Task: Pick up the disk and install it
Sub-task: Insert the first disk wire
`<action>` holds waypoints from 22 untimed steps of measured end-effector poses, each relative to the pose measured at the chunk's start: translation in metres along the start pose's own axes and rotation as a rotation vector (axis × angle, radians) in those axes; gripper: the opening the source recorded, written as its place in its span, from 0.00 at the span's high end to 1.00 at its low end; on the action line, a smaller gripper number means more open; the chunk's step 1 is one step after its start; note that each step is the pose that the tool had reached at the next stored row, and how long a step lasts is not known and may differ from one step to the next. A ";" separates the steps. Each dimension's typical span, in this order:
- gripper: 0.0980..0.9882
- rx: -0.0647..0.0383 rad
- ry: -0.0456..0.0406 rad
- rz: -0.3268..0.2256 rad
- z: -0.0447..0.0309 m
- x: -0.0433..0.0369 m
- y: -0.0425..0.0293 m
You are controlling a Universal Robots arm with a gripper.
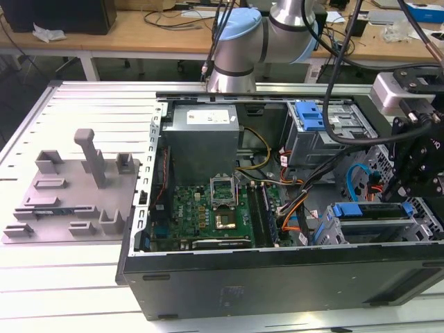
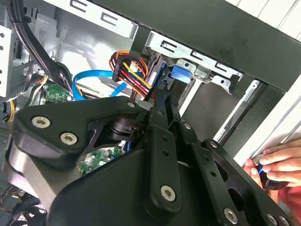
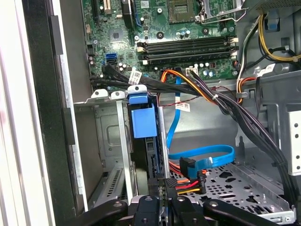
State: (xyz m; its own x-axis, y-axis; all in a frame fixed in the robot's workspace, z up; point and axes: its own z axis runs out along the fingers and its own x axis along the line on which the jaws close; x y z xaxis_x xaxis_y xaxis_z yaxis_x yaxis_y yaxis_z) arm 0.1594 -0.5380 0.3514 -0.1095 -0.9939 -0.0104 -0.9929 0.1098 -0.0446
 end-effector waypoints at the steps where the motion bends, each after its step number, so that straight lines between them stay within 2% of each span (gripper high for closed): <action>1: 0.92 0.000 -0.0001 0.000 0.0001 0.0000 0.0000; 22: 0.92 0.000 -0.0002 0.000 0.0066 0.0004 0.0002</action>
State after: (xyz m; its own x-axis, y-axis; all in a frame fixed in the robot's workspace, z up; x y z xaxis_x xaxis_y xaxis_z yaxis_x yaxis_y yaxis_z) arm 0.1594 -0.5384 0.3447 -0.1095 -0.9939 -0.0106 -0.9930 0.1098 -0.0445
